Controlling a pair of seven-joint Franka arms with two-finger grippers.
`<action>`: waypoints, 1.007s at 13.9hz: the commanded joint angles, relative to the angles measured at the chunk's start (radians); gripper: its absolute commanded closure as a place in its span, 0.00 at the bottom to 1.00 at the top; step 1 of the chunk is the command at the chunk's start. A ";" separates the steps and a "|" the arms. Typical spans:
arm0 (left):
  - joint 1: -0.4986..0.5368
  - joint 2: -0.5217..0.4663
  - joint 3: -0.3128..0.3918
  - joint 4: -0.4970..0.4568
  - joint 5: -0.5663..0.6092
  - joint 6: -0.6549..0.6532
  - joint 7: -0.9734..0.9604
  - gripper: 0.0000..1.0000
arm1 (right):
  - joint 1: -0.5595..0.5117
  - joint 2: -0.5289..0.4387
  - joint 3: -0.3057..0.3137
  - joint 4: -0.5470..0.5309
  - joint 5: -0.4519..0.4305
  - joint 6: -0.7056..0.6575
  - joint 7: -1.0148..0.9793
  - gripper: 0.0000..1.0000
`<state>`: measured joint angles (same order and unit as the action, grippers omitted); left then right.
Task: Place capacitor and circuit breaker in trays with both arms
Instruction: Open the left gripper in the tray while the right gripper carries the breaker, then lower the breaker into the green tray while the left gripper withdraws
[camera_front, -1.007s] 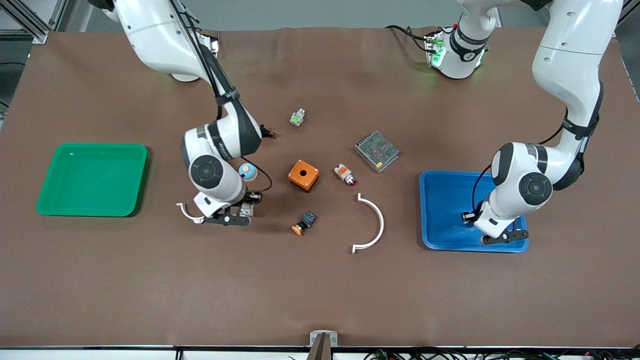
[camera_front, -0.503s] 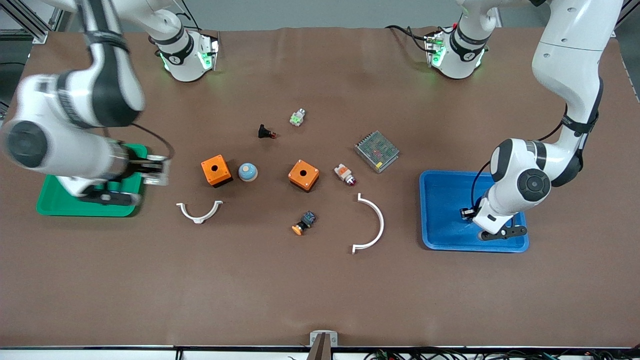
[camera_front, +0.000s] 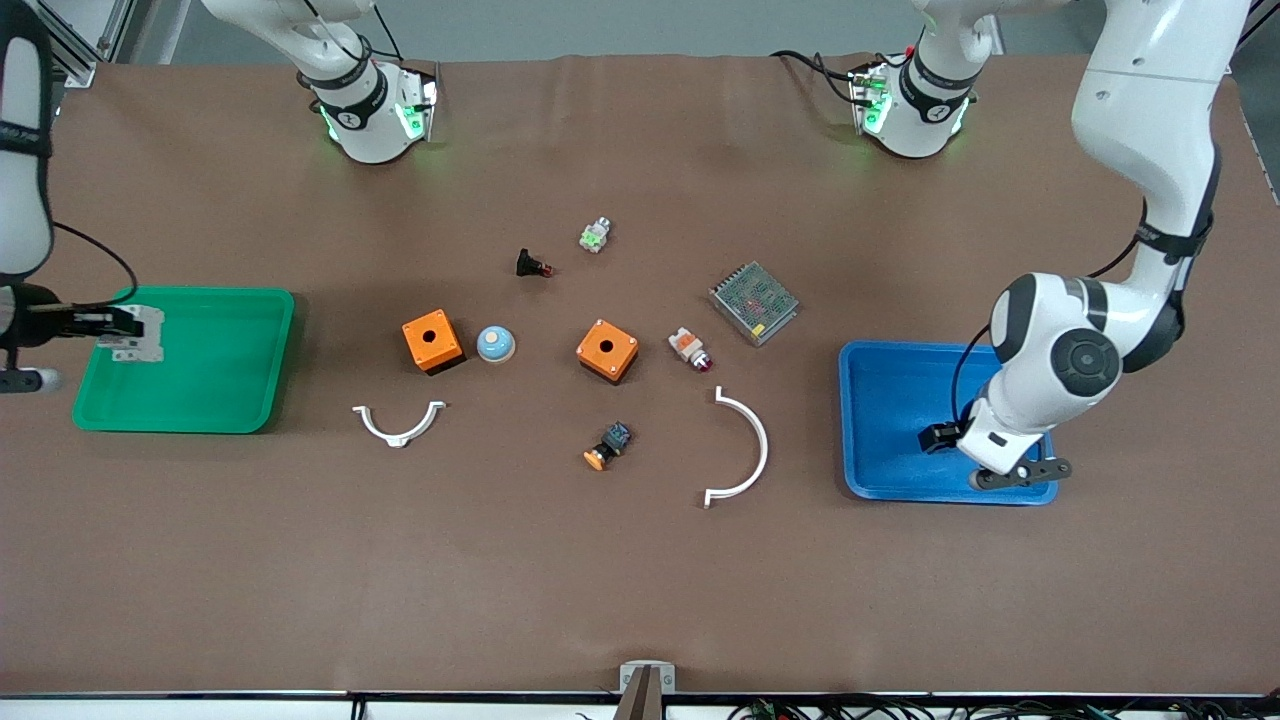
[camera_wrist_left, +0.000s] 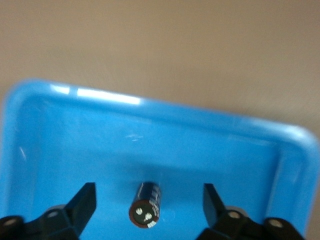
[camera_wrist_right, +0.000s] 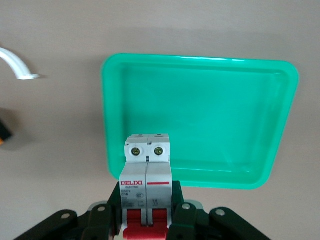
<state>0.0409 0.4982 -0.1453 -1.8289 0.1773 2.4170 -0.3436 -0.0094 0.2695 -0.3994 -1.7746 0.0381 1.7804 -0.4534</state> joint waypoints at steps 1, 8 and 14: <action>0.008 -0.122 -0.003 0.052 0.016 -0.094 -0.003 0.00 | -0.053 0.004 0.017 -0.099 -0.026 0.130 -0.074 0.79; 0.011 -0.294 -0.005 0.253 0.002 -0.491 0.132 0.00 | -0.118 0.056 0.019 -0.327 -0.027 0.536 -0.122 0.79; -0.013 -0.423 0.006 0.297 -0.096 -0.697 0.262 0.00 | -0.121 0.111 0.025 -0.328 0.049 0.587 -0.122 0.79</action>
<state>0.0455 0.1228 -0.1462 -1.5280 0.1078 1.7752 -0.1113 -0.1117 0.3847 -0.3919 -2.1014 0.0420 2.3617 -0.5627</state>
